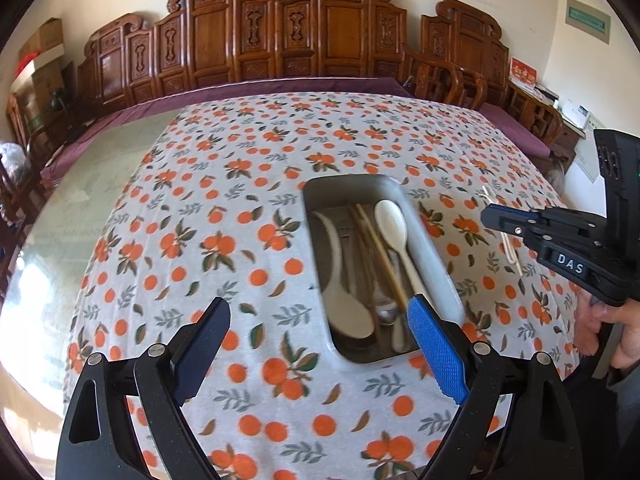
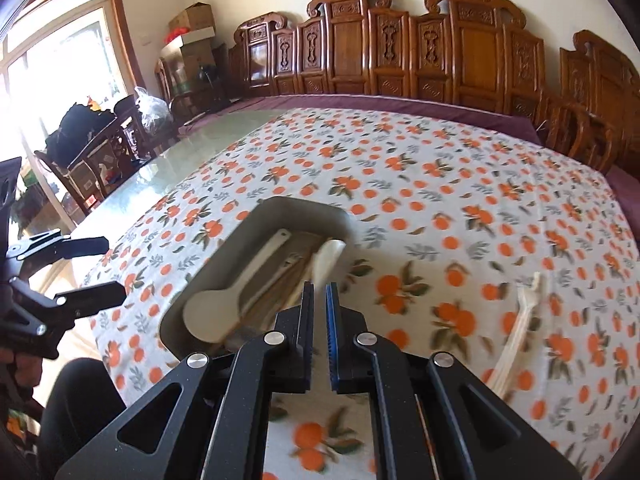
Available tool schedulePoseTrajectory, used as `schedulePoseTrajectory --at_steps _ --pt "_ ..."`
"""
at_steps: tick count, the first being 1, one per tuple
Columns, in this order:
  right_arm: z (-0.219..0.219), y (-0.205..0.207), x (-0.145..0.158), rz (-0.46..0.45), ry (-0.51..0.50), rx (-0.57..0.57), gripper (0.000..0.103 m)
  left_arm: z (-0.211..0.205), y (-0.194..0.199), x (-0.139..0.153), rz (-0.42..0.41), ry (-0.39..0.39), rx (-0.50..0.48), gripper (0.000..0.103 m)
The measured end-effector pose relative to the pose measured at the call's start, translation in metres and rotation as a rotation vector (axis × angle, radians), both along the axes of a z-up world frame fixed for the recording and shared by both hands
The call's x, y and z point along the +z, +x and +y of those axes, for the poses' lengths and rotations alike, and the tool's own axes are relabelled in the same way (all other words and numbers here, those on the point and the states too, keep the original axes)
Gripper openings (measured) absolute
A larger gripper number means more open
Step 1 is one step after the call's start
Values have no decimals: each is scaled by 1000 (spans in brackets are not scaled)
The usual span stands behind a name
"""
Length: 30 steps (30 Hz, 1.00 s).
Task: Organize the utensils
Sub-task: 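Carry the wooden chopstick into the tray and open the right tool, then grasp the wooden chopstick lying on the cloth with the right tool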
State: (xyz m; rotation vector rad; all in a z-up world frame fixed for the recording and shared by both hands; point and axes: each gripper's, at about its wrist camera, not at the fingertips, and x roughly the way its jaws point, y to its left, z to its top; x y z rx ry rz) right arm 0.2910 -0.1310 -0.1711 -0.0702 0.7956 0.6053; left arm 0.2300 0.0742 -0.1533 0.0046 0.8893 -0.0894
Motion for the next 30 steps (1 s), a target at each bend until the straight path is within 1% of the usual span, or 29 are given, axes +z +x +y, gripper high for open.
schedulePoseTrajectory --at_steps 2,4,9,13,16,20,24,30 --pt "-15 1 1 -9 -4 -15 15 -10 3 0 -1 -3 -11 87" --pt "-32 3 2 -24 -17 -39 18 -22 7 0 -1 -8 -29 87" --pt "-78 18 -9 -16 -41 -118 18 -53 17 -5 6 -22 -75 87" --pt "-110 32 -28 13 -36 -192 18 -71 25 -10 12 -27 -102 87" --pt "-127 40 -43 39 -27 -227 18 -82 30 -14 20 -26 -118 87" --pt "-135 49 -63 80 -31 -247 18 -93 38 -19 30 -32 -130 87" --pt "-131 56 -80 101 -63 -248 18 -99 44 -23 38 -40 -136 87" --pt "-129 65 -95 131 -102 -271 18 -108 50 -29 49 -48 -144 87"
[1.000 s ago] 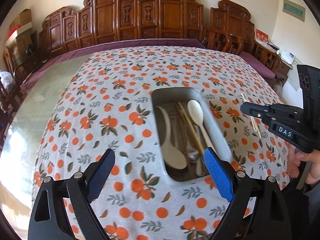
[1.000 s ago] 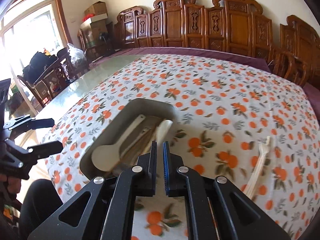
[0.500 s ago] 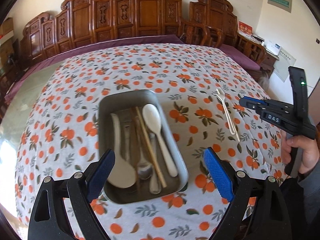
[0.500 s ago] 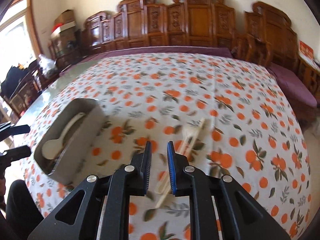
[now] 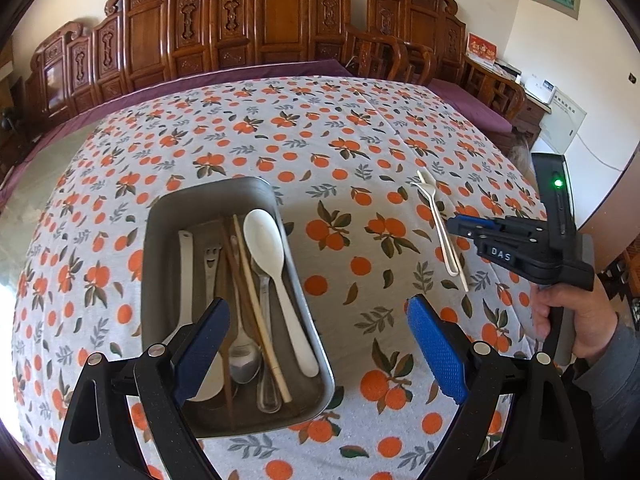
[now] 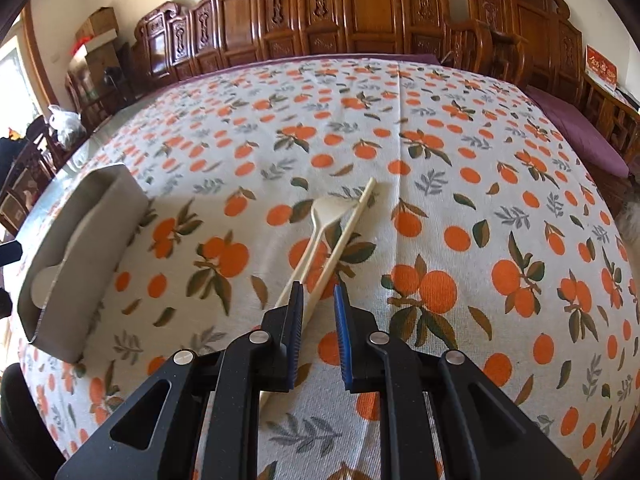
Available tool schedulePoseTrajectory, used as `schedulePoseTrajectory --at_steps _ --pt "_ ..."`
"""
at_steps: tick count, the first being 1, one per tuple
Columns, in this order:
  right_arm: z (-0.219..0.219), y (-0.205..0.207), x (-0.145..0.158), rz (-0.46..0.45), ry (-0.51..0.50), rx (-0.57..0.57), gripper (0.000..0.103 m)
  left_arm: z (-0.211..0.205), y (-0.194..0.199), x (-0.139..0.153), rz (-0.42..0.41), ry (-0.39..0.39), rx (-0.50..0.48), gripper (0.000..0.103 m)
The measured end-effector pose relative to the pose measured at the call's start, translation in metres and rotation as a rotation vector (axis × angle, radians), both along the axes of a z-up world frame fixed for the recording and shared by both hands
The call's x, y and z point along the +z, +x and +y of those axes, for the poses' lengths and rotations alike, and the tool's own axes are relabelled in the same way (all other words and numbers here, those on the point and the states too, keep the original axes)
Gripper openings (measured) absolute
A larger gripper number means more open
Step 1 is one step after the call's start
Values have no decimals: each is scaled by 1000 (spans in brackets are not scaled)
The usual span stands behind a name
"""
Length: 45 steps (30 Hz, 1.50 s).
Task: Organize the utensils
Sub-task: 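Grasp the wooden chopstick lying on the cloth with the right tool, then grasp the white plastic fork by its handle with the left tool while the right holds its chopstick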
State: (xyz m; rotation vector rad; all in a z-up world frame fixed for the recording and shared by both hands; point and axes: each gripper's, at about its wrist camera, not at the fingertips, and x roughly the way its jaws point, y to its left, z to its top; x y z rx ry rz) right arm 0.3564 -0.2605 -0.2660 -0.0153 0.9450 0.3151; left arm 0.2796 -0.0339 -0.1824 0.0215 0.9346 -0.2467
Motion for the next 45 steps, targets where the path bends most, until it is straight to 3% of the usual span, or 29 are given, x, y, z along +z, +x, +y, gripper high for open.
schedulePoseTrajectory --at_steps 12,18,45 --pt "13 8 -5 -5 -64 -6 17 -11 3 -6 14 -1 -9 87" --pt "-2 10 -5 8 -88 -34 8 -22 4 -5 12 4 -21 87" --pt "-81 16 12 -8 32 -140 6 -110 60 -40 54 32 -92 87"
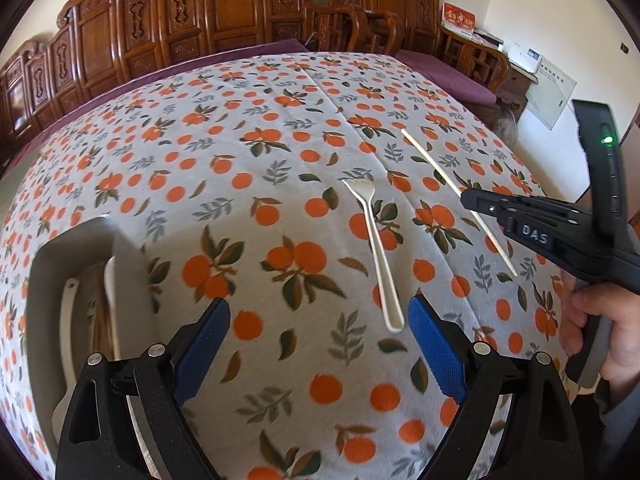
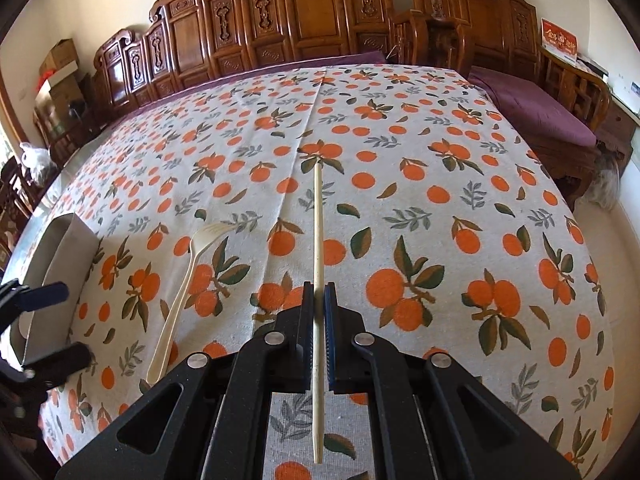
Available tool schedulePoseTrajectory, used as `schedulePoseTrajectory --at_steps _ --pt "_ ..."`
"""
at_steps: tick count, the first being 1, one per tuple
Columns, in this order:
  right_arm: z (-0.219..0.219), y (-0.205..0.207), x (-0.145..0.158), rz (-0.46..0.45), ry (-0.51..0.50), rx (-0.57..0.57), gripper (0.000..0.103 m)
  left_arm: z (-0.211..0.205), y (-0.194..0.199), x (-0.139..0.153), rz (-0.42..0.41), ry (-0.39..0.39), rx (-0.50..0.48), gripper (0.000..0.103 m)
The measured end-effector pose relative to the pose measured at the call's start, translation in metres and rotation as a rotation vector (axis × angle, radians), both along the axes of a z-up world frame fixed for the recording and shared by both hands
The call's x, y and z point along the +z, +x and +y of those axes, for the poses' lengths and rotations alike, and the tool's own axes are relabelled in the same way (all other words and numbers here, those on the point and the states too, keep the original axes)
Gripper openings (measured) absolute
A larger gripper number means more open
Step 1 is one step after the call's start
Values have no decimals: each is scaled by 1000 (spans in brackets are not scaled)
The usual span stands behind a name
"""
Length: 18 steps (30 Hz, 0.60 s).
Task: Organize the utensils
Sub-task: 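Grasp the white plastic fork by its handle with the left tool while the right holds its chopstick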
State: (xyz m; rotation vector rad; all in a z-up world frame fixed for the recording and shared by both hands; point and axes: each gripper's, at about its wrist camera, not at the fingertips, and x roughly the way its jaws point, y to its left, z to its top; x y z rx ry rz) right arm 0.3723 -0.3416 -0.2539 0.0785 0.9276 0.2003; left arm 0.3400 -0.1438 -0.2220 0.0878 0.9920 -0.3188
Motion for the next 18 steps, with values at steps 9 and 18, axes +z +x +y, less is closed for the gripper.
schedulePoseTrajectory --at_steps 9,18 --pt "-9 2 1 1 40 -12 6 -29 19 -14 6 8 -33 79" --pt "-9 2 1 4 58 -9 6 -52 38 -26 28 18 -63 47"
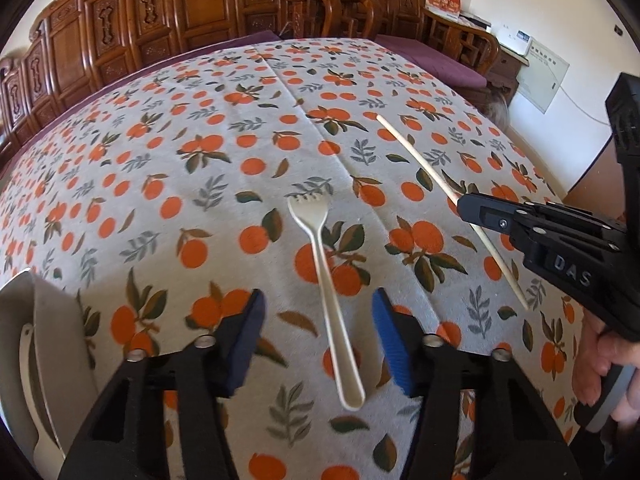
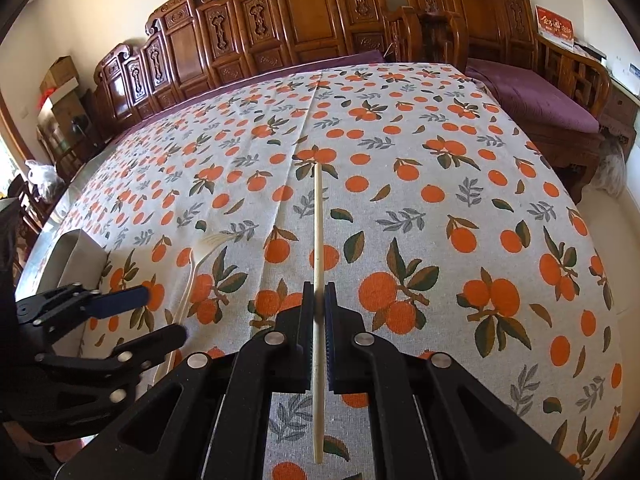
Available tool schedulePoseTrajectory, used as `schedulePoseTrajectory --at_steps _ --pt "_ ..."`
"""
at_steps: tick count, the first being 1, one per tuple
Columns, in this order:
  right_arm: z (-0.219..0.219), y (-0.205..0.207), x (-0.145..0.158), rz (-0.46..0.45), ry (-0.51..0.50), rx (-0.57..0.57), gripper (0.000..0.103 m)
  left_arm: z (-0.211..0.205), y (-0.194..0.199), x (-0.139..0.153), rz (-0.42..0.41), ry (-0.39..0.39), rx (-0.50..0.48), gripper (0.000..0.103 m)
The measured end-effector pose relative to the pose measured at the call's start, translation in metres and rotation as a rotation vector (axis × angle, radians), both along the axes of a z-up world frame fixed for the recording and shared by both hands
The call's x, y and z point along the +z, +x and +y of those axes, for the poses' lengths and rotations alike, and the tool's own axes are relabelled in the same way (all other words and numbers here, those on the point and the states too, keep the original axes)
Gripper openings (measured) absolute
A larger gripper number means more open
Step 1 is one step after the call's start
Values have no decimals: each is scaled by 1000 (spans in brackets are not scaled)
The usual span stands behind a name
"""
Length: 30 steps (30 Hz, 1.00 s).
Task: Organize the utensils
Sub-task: 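Grasp the white plastic fork by its handle with the left tool while the right holds its chopstick, then carry the white fork into the tray and open the left tool while the right holds its chopstick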
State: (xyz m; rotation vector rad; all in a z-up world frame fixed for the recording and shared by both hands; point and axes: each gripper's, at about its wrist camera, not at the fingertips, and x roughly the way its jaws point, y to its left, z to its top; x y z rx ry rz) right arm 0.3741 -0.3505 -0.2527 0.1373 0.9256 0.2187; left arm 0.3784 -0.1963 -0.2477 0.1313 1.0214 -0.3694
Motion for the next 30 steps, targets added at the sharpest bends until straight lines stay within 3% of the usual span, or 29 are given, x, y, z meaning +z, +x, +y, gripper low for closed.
schedulePoseTrajectory --at_steps 13,30 --pt "4 0 0 2 8 13 6 -6 12 -11 3 28 9 7" --pt "28 -8 4 -16 -15 74 6 37 -26 16 -22 29 45 7"
